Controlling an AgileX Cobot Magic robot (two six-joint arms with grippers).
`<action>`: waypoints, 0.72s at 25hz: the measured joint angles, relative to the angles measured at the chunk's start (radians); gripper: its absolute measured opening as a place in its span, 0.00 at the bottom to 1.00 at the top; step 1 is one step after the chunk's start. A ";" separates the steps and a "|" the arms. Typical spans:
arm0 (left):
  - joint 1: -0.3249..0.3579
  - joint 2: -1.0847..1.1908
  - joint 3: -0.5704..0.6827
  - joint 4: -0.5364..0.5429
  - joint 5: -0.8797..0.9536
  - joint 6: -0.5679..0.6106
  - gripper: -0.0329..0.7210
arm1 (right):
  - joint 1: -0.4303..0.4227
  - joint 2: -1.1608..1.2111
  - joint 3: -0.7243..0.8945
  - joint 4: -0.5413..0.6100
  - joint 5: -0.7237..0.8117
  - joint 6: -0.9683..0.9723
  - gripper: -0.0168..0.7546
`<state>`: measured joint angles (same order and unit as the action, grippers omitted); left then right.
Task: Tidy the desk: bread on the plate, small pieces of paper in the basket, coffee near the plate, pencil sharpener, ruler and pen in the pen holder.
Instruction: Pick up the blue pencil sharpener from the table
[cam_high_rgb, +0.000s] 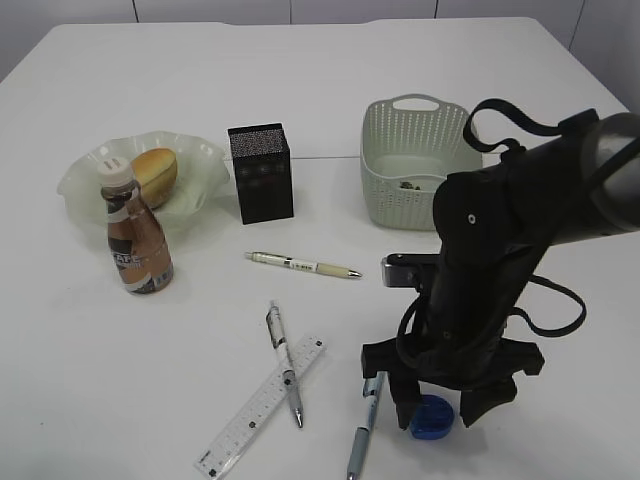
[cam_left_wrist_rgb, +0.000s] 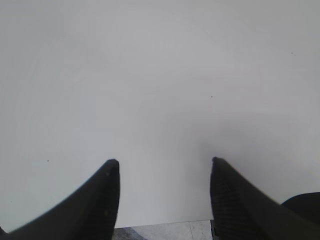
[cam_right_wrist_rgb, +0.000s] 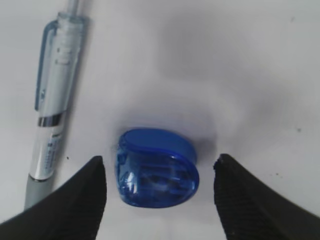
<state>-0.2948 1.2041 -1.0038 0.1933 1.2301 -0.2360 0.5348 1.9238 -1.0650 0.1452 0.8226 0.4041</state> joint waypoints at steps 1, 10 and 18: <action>0.000 0.000 0.000 0.000 0.000 0.000 0.60 | 0.000 0.000 0.000 0.000 0.000 0.000 0.66; 0.000 0.000 0.000 0.002 0.000 0.000 0.60 | 0.000 0.013 -0.001 0.000 0.000 0.000 0.66; 0.000 0.000 0.000 0.002 0.000 0.000 0.60 | 0.000 0.013 -0.001 -0.001 0.000 0.000 0.66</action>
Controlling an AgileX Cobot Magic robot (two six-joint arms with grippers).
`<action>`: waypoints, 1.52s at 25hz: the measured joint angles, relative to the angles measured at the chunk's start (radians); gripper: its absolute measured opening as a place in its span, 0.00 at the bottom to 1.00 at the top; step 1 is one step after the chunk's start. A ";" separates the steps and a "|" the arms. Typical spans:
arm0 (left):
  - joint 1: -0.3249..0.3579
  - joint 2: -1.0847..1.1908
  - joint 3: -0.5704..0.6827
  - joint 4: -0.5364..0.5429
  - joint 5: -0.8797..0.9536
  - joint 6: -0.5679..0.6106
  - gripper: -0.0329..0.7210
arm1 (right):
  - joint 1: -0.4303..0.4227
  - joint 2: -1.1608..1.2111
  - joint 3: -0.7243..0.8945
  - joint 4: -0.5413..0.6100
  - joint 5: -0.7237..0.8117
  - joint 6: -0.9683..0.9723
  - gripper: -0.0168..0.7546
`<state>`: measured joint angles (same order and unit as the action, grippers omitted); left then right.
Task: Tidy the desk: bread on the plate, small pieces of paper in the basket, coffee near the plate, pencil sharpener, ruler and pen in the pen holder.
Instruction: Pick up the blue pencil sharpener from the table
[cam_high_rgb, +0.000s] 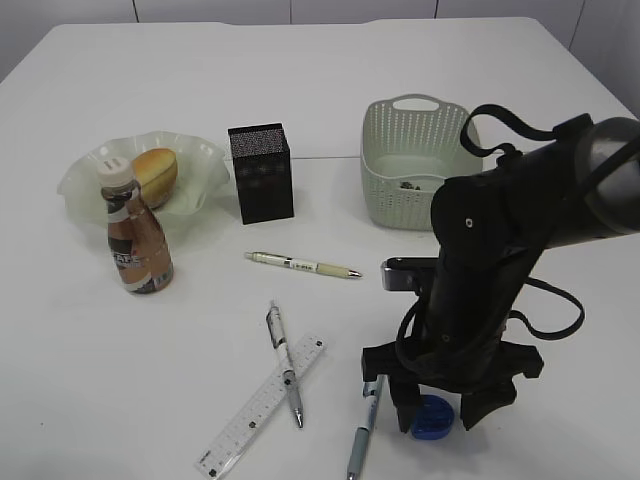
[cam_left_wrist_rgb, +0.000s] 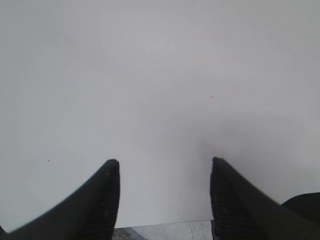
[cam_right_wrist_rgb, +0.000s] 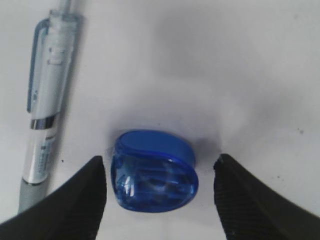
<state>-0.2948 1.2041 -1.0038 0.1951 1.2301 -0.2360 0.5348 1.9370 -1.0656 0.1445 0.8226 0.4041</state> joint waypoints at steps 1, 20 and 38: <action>0.000 0.000 0.000 0.000 0.000 0.000 0.60 | 0.000 0.000 0.000 0.000 -0.003 0.000 0.66; 0.000 0.000 0.000 0.000 0.000 0.000 0.60 | 0.000 0.000 0.000 -0.029 -0.007 0.000 0.66; 0.000 0.000 0.000 0.000 0.000 0.000 0.60 | 0.000 0.019 -0.002 -0.036 -0.007 0.000 0.66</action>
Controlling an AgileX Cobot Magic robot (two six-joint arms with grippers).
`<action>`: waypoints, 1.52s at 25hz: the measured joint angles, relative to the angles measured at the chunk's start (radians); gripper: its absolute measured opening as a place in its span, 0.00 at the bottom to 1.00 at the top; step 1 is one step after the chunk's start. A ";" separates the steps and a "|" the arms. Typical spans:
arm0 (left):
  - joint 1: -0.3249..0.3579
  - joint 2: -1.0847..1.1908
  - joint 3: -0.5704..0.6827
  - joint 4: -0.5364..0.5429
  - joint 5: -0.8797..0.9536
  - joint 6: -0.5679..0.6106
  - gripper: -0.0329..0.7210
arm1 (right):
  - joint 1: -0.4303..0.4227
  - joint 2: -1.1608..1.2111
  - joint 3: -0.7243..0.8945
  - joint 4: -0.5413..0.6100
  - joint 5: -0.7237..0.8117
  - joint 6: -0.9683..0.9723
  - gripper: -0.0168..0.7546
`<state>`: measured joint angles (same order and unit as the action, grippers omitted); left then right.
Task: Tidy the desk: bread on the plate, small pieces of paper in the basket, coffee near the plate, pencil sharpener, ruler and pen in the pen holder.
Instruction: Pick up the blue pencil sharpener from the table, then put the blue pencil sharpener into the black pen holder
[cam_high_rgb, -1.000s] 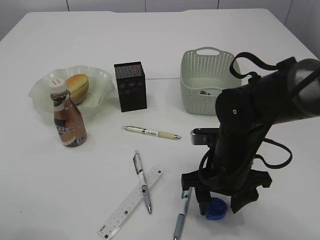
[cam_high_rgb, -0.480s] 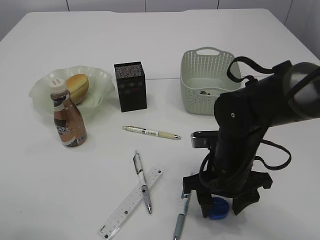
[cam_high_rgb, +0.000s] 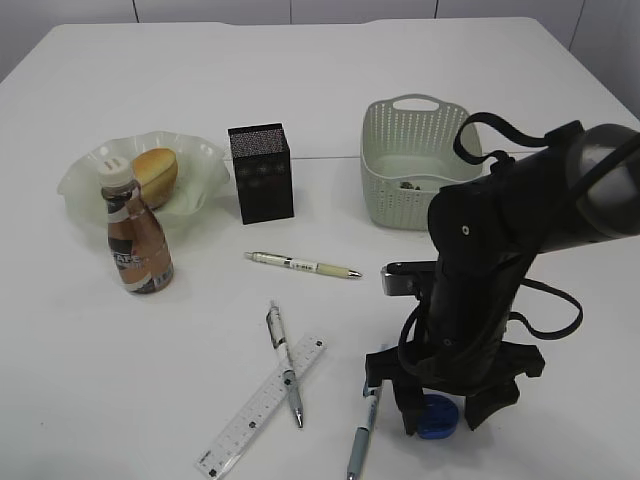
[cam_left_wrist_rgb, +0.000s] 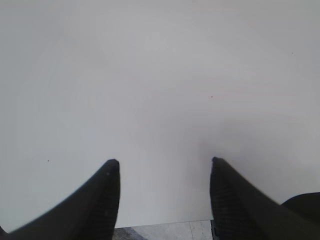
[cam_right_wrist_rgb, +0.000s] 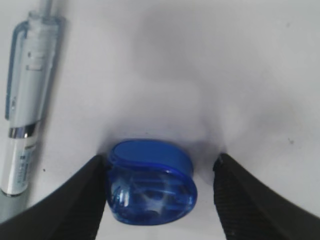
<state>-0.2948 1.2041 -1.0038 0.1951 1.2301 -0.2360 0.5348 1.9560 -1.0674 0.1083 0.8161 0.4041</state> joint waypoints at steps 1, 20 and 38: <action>0.000 0.000 0.000 0.000 0.000 0.000 0.60 | 0.000 0.000 0.000 -0.001 0.000 0.000 0.66; 0.000 0.000 0.000 0.000 0.000 0.000 0.60 | 0.000 0.000 -0.044 -0.163 0.009 -0.181 0.44; 0.000 0.000 0.000 -0.004 0.000 0.000 0.60 | -0.002 0.004 -0.352 -0.462 -0.334 -0.326 0.44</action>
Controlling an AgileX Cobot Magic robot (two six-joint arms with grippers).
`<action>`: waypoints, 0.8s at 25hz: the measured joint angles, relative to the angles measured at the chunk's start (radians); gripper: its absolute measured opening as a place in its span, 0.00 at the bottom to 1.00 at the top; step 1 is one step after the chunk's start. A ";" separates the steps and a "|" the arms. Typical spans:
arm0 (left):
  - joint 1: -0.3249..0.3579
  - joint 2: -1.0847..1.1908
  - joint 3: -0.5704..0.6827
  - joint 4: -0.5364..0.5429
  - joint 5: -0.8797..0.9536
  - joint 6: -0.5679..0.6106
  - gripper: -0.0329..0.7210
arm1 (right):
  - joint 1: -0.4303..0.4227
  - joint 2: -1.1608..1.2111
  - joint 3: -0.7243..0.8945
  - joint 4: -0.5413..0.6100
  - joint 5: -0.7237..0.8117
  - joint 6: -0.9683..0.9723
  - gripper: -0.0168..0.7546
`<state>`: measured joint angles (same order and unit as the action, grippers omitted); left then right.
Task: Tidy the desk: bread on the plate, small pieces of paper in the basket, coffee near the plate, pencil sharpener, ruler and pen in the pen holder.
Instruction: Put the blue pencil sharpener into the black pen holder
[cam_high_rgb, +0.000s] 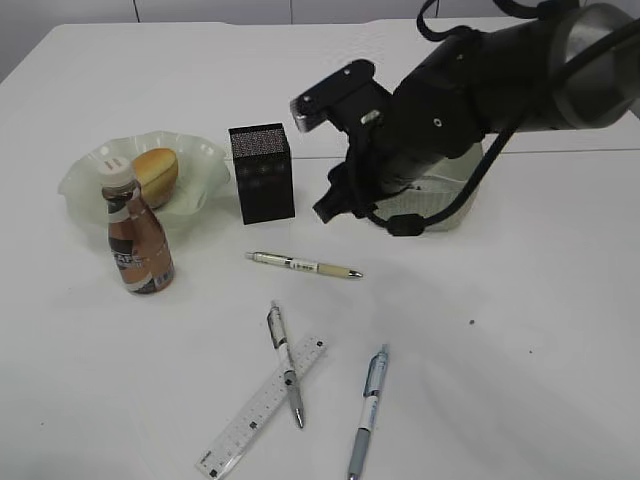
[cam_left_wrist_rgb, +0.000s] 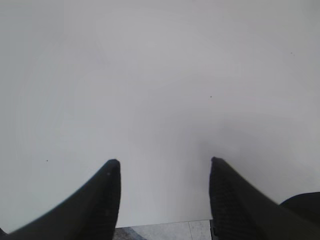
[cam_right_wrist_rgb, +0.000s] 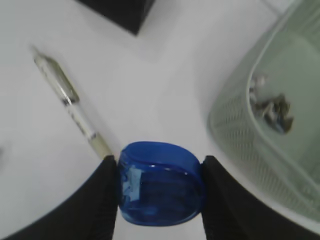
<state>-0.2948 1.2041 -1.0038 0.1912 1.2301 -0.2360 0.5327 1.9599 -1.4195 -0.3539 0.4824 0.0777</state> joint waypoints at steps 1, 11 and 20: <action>0.000 0.000 0.000 0.000 0.000 0.000 0.60 | -0.007 0.000 -0.002 -0.002 -0.050 0.000 0.44; 0.000 0.000 0.000 0.000 0.000 0.000 0.60 | -0.096 0.017 -0.002 -0.011 -0.445 0.013 0.44; 0.000 0.000 0.000 0.000 0.000 0.000 0.60 | -0.099 0.086 -0.009 0.009 -0.768 0.043 0.44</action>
<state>-0.2948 1.2041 -1.0038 0.1912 1.2301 -0.2360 0.4339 2.0457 -1.4280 -0.3453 -0.2861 0.1208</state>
